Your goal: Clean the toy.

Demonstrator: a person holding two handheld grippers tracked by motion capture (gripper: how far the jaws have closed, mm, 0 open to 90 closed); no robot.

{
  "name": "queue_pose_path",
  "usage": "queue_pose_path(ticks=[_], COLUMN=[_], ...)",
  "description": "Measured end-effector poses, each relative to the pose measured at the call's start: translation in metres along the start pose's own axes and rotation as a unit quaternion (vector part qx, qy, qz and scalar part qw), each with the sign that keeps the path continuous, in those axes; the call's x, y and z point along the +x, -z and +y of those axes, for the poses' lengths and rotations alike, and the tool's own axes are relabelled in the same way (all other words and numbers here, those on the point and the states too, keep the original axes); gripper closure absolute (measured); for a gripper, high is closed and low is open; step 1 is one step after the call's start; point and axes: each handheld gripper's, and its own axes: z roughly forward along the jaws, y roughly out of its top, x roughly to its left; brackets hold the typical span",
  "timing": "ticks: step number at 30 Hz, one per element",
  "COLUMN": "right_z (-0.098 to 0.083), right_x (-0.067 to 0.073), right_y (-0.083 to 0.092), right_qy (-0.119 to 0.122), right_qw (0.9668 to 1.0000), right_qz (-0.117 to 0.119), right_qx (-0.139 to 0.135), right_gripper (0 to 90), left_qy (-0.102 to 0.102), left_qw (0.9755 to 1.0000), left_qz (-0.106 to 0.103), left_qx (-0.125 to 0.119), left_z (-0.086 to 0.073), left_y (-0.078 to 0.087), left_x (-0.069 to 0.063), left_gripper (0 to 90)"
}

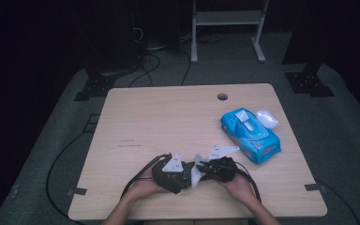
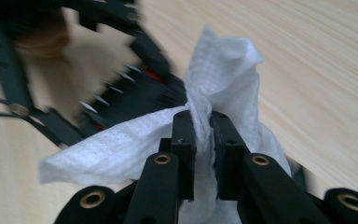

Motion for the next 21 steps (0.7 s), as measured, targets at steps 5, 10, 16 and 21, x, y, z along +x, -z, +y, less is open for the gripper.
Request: queue_pose_path(ticks=[5,10,16,21], right_z=[0.012,0.01,0.008,0.013], right_x=[0.017,0.008,0.004,0.019], right_y=[-0.018,-0.016,-0.013,-0.02], right_qy=[-0.01,-0.004,-0.013,0.019], right_qw=[0.9982,0.9989,0.9994,0.9991], right_qz=[0.054,0.039,0.01,0.024], right_qx=[-0.022,-0.026,-0.03,-0.029], right_gripper=[80.7,81.2,81.3,81.4], left_qy=[0.004,0.004,0.003,0.009], left_qw=[1.0,1.0,1.0,0.9999], left_qz=[0.007,0.006,0.005,0.007], left_qx=[0.002,-0.002,-0.002,-0.005], left_z=[-0.001,-0.001,0.0,-0.003], left_y=[-0.003,-0.001,-0.001,-0.003], left_x=[-0.002,0.0,0.0,-0.001], left_gripper=[24.7,24.8,24.7,24.7])
